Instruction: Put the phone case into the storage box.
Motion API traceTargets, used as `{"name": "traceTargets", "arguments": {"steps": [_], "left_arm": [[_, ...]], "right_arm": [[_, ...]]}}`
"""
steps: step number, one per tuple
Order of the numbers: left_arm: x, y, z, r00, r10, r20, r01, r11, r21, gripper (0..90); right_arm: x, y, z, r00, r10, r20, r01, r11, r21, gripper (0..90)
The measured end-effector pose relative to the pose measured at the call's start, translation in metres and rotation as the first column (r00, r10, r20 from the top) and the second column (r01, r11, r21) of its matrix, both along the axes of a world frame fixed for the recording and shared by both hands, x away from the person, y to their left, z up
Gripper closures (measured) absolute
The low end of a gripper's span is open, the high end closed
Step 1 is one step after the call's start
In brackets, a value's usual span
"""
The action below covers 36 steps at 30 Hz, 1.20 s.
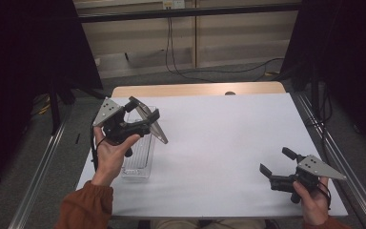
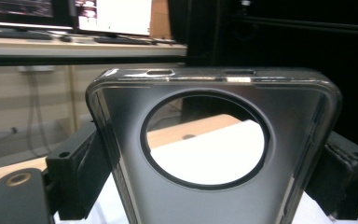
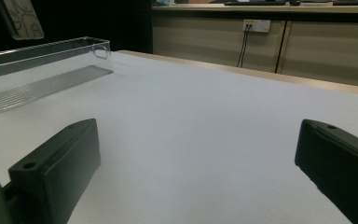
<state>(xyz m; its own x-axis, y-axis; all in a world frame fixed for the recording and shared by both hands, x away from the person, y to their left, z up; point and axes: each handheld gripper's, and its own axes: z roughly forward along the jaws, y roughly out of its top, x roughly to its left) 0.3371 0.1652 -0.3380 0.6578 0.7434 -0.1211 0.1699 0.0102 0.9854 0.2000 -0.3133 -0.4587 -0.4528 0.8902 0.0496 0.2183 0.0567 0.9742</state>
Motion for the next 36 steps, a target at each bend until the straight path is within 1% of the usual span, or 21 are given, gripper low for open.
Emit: {"name": "traceTargets", "arguments": {"steps": [1, 4, 5, 7, 8, 10, 12, 13, 17, 19, 20, 21, 26, 27, 28, 29, 30, 32, 33, 34, 36], "left_arm": [[0.002, 0.001, 0.001, 0.9998, 0.02, -0.005, -0.02, 0.9997, -0.011, 12.6], [0.007, 0.008, 0.002, 0.9993, 0.038, -0.008, -0.038, 0.9993, -0.009, 12.6], [0.009, 0.01, 0.002, 0.9988, 0.049, -0.01, -0.049, 0.9987, -0.015, 12.5], [0.012, 0.014, 0.003, 0.9975, 0.069, -0.011, -0.069, 0.9976, -0.005, 12.6], [0.014, 0.015, 0.004, 0.9971, 0.075, -0.012, -0.075, 0.9972, 0.0, 12.6], [0.017, 0.018, 0.005, 0.996, 0.089, -0.012, -0.089, 0.9961, 0.004, 12.6], [0.02, 0.019, 0.006, 0.9939, 0.11, -0.011, -0.11, 0.9939, 0.005, 12.5], [0.023, 0.021, 0.005, 0.9926, 0.121, -0.011, -0.121, 0.9926, 0.013, 12.5], [0.033, 0.022, 0.001, 0.9887, 0.148, -0.026, -0.147, 0.9889, 0.023, 12.5], [0.039, 0.022, -0.002, 0.9842, 0.174, -0.035, -0.173, 0.9848, 0.013, 12.5], [0.041, 0.023, -0.003, 0.9805, 0.192, -0.04, -0.191, 0.9812, 0.027, 12.5], [0.044, 0.023, -0.004, 0.9813, 0.189, -0.037, -0.189, 0.9818, 0.021, 12.5], [0.057, 0.023, -0.01, 0.9756, 0.216, -0.039, -0.214, 0.9758, 0.044, 12.5], [0.059, 0.023, -0.011, 0.9726, 0.229, -0.041, -0.227, 0.9728, 0.047, 12.5], [0.062, 0.023, -0.013, 0.9726, 0.229, -0.041, -0.227, 0.9729, 0.045, 12.5], [0.064, 0.023, -0.014, 0.9706, 0.237, -0.044, -0.235, 0.9709, 0.047, 12.5], [0.066, 0.023, -0.016, 0.9709, 0.236, -0.041, -0.234, 0.9713, 0.042, 12.5], [0.07, 0.022, -0.019, 0.9676, 0.248, -0.044, -0.246, 0.9674, 0.061, 12.4], [0.072, 0.023, -0.02, 0.9685, 0.246, -0.042, -0.243, 0.9679, 0.066, 12.5], [0.074, 0.023, -0.021, 0.9658, 0.255, -0.046, -0.251, 0.9652, 0.072, 12.5], [0.078, 0.022, -0.024, 0.9645, 0.26, -0.046, -0.257, 0.9644, 0.062, 12.5]], "right_arm": [[0.0, 0.0, 0.0, 1.0, 0.003, 0.001, -0.003, 1.0, -0.005, 0.0], [0.0, 0.002, 0.0, 1.0, 0.004, -0.006, -0.004, 1.0, -0.007, 0.0], [0.001, 0.002, -0.001, 1.0, 0.006, -0.005, -0.006, 1.0, -0.013, 0.0], [0.001, 0.002, -0.001, 0.9999, 0.012, -0.007, -0.012, 1.0, -0.011, 0.0], [0.001, 0.002, -0.001, 1.0, 0.005, -0.003, -0.005, 1.0, -0.013, 0.0], [0.001, 0.001, -0.001, 0.9999, 0.013, -0.005, -0.013, 1.0, -0.014, 0.0], [0.001, 0.001, -0.001, 0.9999, 0.009, -0.009, -0.01, 1.0, -0.017, 0.0], [0.001, 0.002, -0.001, 0.9999, 0.011, -0.005, -0.011, 1.0, -0.014, 0.0], [0.001, 0.003, 0.0, 1.0, 0.003, -0.002, -0.003, 1.0, -0.003, 0.0], [0.001, 0.002, 0.0, 1.0, 0.001, -0.002, -0.001, 1.0, -0.008, 0.0], [0.0, 0.002, 0.0, 0.9999, 0.005, -0.011, -0.005, 1.0, 0.001, 0.0], [0.001, 0.001, 0.0, 1.0, 0.005, -0.008, -0.006, 1.0, -0.001, 0.0], [0.001, 0.002, 0.0, 1.0, 0.007, -0.004, -0.007, 1.0, -0.007, 0.0], [0.001, 0.003, 0.0, 1.0, 0.007, -0.002, -0.007, 1.0, -0.007, 0.0], [0.001, 0.003, 0.0, 1.0, 0.006, -0.003, -0.006, 1.0, -0.003, 0.0], [0.001, 0.003, 0.0, 1.0, 0.008, -0.002, -0.008, 1.0, -0.004, 0.0], [0.001, 0.003, 0.0, 1.0, 0.005, -0.002, -0.005, 1.0, -0.002, 0.0], [0.001, 0.003, 0.0, 1.0, 0.009, -0.003, -0.009, 1.0, -0.002, 0.0], [0.001, 0.003, 0.0, 1.0, 0.005, -0.004, -0.005, 1.0, -0.001, 0.0], [0.001, 0.002, 0.0, 0.9999, 0.012, -0.006, -0.012, 1.0, -0.008, 0.0], [0.001, 0.002, 0.0, 1.0, 0.008, -0.004, -0.008, 1.0, -0.005, 0.0]]}}
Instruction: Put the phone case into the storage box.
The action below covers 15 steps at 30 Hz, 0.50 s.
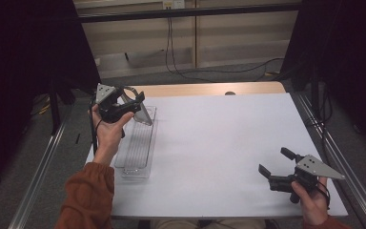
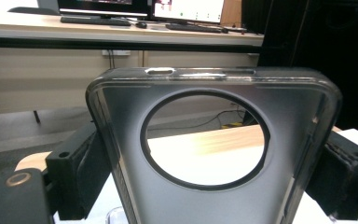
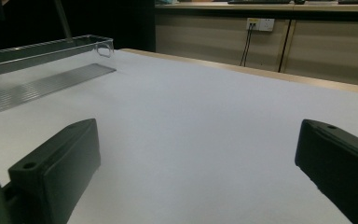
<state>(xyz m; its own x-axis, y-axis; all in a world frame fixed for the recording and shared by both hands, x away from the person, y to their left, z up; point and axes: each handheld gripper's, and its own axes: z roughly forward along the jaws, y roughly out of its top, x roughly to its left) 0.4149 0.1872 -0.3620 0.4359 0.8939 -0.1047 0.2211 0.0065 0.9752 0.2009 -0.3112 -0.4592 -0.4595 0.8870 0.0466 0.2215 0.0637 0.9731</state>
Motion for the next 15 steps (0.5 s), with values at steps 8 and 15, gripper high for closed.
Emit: {"name": "traceTargets", "arguments": {"steps": [8, 15], "left_arm": [[0.013, -0.004, -0.009, 0.9998, 0.013, -0.014, -0.013, 0.9996, 0.023, 12.4], [0.023, -0.005, -0.015, 0.9988, 0.043, -0.026, -0.042, 0.9984, 0.037, 12.4]], "right_arm": [[0.0, 0.001, 0.0, 1.0, 0.0, 0.001, 0.0, 1.0, 0.005, 0.0], [0.0, 0.0, 0.0, 0.9999, 0.011, 0.0, -0.011, 1.0, -0.006, 0.0]]}}
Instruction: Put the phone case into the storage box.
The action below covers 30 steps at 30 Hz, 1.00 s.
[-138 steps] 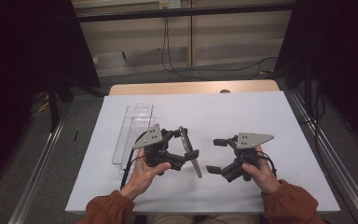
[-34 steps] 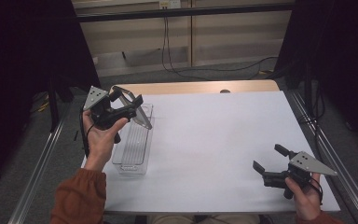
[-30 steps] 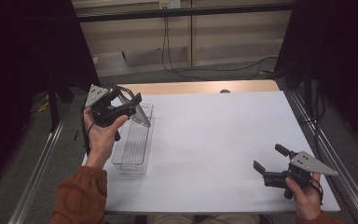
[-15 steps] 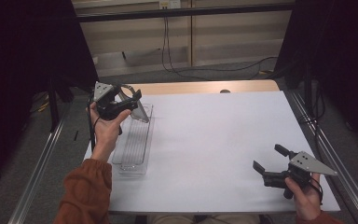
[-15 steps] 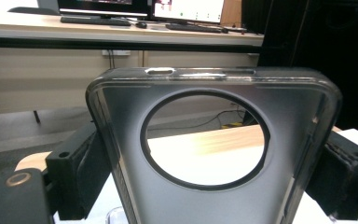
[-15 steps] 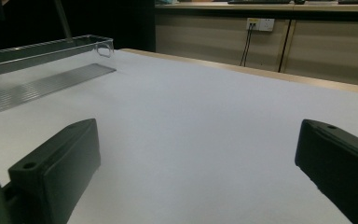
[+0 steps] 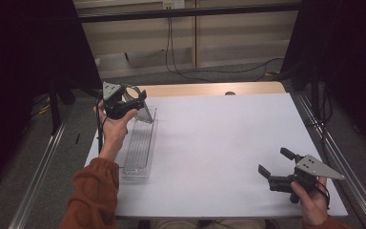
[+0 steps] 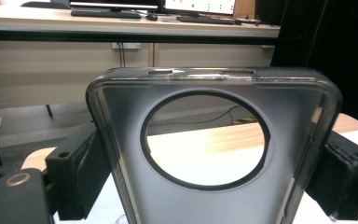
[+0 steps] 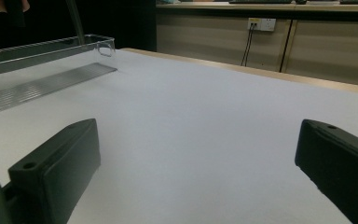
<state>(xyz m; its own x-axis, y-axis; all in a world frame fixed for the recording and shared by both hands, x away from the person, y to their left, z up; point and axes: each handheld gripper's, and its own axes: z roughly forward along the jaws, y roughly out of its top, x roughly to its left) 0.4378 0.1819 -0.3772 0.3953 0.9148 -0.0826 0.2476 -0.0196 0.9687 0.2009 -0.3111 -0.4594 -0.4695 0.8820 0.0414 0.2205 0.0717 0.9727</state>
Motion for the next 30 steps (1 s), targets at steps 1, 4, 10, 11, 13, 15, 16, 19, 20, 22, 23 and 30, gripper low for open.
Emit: {"name": "traceTargets", "arguments": {"steps": [1, 4, 10, 11, 13, 15, 16, 19, 20, 22, 23, 30], "left_arm": [[0.001, 0.0, -0.001, 1.0, -0.005, 0.008, 0.005, 0.9999, -0.012, 12.4], [0.005, 0.001, -0.004, 1.0, -0.005, 0.006, 0.005, 1.0, -0.006, 12.4], [0.01, -0.003, -0.01, 0.9999, 0.013, 0.001, -0.013, 0.9998, 0.014, 12.3], [0.011, -0.003, -0.011, 0.9999, 0.017, 0.001, -0.017, 0.9998, 0.012, 12.3], [0.014, -0.004, -0.014, 0.9999, 0.014, -0.004, -0.014, 0.9997, 0.019, 12.3], [0.016, -0.004, -0.017, 0.9999, 0.01, -0.005, -0.009, 0.9997, 0.024, 12.3], [0.017, -0.005, -0.018, 0.9999, 0.013, -0.005, -0.013, 0.9998, 0.016, 12.2], [0.021, -0.004, -0.022, 0.9996, 0.023, -0.016, -0.023, 0.9995, 0.023, 12.2], [0.022, -0.004, -0.023, 0.9996, 0.024, -0.018, -0.024, 0.9996, 0.013, 12.2], [0.025, -0.004, -0.026, 0.9993, 0.031, -0.019, -0.031, 0.9994, 0.019, 12.2], [0.025, -0.004, -0.027, 0.9989, 0.038, -0.028, -0.037, 0.9991, 0.022, 12.2], [0.03, -0.006, -0.034, 0.9986, 0.039, -0.037, -0.038, 0.9989, 0.026, 12.2]], "right_arm": [[0.0, 0.0, 0.0, 1.0, -0.005, 0.001, 0.005, 1.0, 0.003, 0.0], [0.0, 0.001, 0.0, 1.0, -0.004, 0.002, 0.004, 1.0, 0.005, 0.0], [0.0, 0.0, 0.0, 1.0, 0.004, -0.002, -0.004, 1.0, 0.003, 0.0], [0.0, 0.001, 0.0, 1.0, 0.005, -0.004, -0.005, 1.0, 0.004, 0.0], [0.0, 0.001, 0.0, 1.0, 0.004, -0.002, -0.004, 1.0, 0.002, 0.0], [0.0, 0.001, 0.0, 1.0, 0.007, -0.004, -0.007, 1.0, 0.001, 0.0], [0.0, 0.001, 0.0, 1.0, 0.005, -0.005, -0.005, 1.0, 0.001, 0.0], [0.0, 0.001, 0.0, 1.0, 0.007, -0.002, -0.007, 1.0, -0.004, 0.0], [0.0, 0.001, 0.0, 1.0, 0.009, -0.002, -0.009, 1.0, -0.002, 0.0], [-0.001, 0.001, 0.0, 1.0, 0.008, -0.002, -0.008, 1.0, -0.006, 0.0], [-0.001, 0.001, -0.001, 1.0, 0.008, 0.001, -0.008, 1.0, -0.007, 0.0], [-0.001, 0.0, -0.001, 0.9999, 0.009, -0.006, -0.009, 1.0, 0.0, 0.0]]}}
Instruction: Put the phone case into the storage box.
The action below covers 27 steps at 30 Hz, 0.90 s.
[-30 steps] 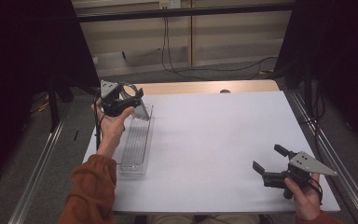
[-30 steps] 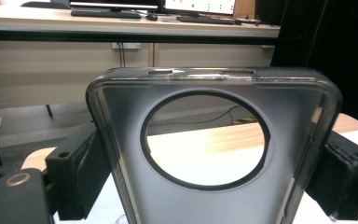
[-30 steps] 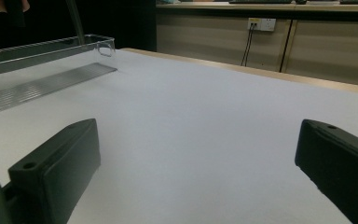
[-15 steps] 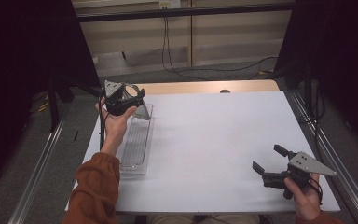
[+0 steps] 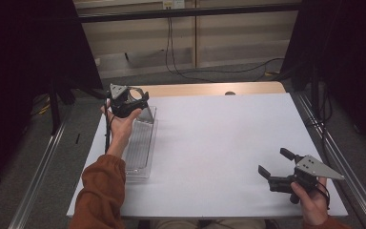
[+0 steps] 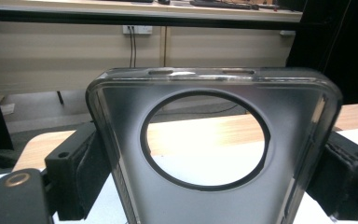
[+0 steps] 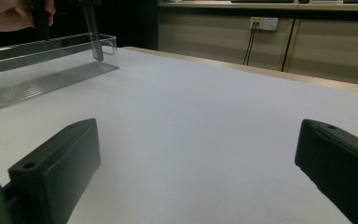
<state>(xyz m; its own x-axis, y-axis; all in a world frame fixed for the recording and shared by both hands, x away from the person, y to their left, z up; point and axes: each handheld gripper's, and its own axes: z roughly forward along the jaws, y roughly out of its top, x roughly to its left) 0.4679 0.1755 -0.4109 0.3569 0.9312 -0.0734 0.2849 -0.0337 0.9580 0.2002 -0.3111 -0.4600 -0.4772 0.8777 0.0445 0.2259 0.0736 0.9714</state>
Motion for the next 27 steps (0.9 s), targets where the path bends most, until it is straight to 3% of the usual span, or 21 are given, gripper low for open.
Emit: {"name": "traceTargets", "arguments": {"steps": [20, 27], "left_arm": [[0.008, 0.002, -0.008, 0.9999, 0.01, -0.01, -0.01, 0.9999, 0.007, 11.9], [0.009, 0.0, -0.011, 0.9999, -0.009, -0.007, 0.009, 0.9999, 0.008, 11.9]], "right_arm": [[0.001, 0.0, -0.001, 1.0, 0.001, 0.001, -0.001, 1.0, -0.004, 0.0], [0.001, 0.0, -0.002, 1.0, 0.005, -0.002, -0.005, 1.0, -0.008, 0.0]]}}
